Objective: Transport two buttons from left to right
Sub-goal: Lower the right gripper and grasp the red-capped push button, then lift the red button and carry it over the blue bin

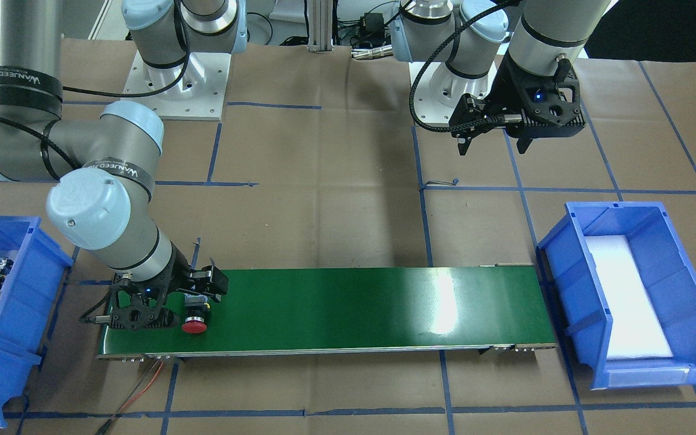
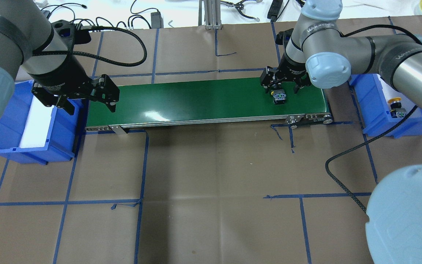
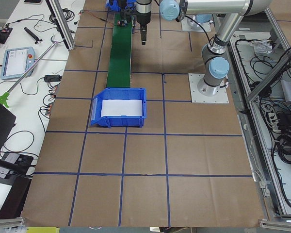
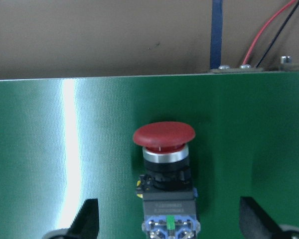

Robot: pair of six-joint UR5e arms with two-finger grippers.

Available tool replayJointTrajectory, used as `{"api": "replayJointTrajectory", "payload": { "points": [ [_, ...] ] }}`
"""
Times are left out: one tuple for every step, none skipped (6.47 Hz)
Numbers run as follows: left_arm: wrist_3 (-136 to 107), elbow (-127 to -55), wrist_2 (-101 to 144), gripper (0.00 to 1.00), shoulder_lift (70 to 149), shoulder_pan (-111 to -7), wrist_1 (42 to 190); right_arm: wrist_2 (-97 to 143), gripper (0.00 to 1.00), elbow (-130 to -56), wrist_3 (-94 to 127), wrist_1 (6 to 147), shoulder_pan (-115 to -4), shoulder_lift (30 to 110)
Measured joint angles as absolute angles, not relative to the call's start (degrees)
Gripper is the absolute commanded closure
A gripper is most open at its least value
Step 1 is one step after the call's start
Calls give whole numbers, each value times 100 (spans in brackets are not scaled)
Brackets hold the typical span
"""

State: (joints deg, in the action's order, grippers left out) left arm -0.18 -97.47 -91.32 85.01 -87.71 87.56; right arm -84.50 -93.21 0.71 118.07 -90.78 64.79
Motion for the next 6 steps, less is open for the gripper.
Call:
{"api": "replayJointTrajectory", "payload": {
  "points": [
    [-18, -9747, -9132, 0, 8502, -8771, 8754, -8512, 34, -9337, 61, 11813, -9077, 6417],
    [-18, -9747, -9132, 0, 8502, -8771, 8754, -8700, 68, -9349, 43, 11799, -9074, 6374],
    [-18, -9747, -9132, 0, 8502, -8771, 8754, -8931, 93, -9352, 17, 11741, -9071, 6356],
    [-18, -9747, -9130, 0, 8502, -8771, 8754, -9101, 96, -9335, -7, 11556, -9071, 6352],
    [-18, -9747, -9128, 0, 8502, -8771, 8754, -9181, 96, -9289, -19, 11314, -9062, 6368],
    [-18, -9747, -9130, 0, 8502, -8771, 8754, -9239, 96, -9195, -35, 11186, -9036, 6401]
  ]
}}
